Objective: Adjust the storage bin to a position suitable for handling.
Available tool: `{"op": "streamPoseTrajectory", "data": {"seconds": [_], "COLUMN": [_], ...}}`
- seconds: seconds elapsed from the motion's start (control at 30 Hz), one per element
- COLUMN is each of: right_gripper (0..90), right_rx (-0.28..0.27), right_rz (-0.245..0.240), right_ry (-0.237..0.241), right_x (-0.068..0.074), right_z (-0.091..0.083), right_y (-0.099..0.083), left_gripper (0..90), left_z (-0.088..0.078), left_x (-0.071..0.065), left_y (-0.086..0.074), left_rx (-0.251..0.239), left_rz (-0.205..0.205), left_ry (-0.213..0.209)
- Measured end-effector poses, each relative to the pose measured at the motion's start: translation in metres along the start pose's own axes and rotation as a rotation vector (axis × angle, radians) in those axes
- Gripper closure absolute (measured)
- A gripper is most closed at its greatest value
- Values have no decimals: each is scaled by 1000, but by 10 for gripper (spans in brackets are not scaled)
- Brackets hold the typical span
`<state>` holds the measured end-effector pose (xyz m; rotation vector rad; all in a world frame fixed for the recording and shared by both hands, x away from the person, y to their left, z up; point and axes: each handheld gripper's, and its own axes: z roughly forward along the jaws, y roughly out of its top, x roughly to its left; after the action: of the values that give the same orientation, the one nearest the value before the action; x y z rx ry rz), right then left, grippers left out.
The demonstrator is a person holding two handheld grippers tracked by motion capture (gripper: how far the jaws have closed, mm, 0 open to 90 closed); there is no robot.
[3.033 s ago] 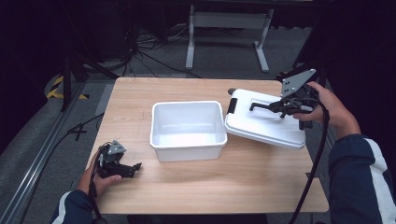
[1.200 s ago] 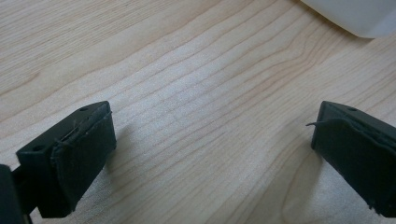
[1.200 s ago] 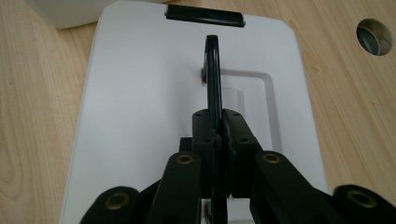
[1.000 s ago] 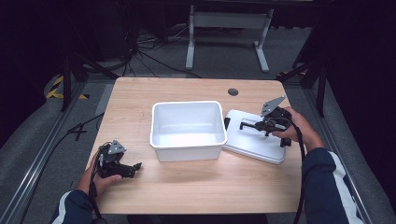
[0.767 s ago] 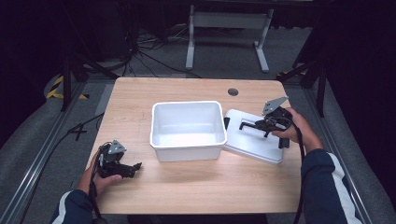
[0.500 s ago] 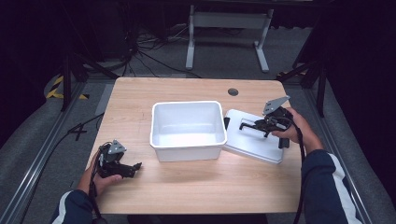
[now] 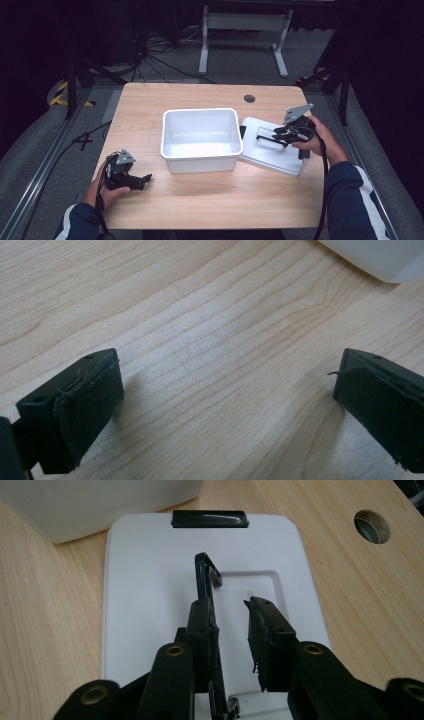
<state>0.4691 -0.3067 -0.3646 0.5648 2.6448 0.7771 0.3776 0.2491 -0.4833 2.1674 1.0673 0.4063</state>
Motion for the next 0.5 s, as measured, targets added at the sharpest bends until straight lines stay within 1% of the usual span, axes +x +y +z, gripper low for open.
{"op": "streamPoseTrajectory", "data": {"seconds": [0.17,0.3,0.43,0.5], "right_gripper": [687,653,620,595], "right_rx": [-6,-12,-21,-17], "right_rz": [-2,8,21,22], "right_ry": [-5,-25,-33,-44], "right_x": [3,8,10,12], "right_z": [0,0,-1,-3], "right_y": [0,0,-1,-1], "left_gripper": [1,1,1,2], "left_z": [0,0,0,0], "left_x": [0,0,0,0], "left_y": [0,0,0,0], "left_rx": [3,3,4,4], "left_rz": [-5,-5,-4,-5], "left_ry": [-5,-5,-3,-4]}}
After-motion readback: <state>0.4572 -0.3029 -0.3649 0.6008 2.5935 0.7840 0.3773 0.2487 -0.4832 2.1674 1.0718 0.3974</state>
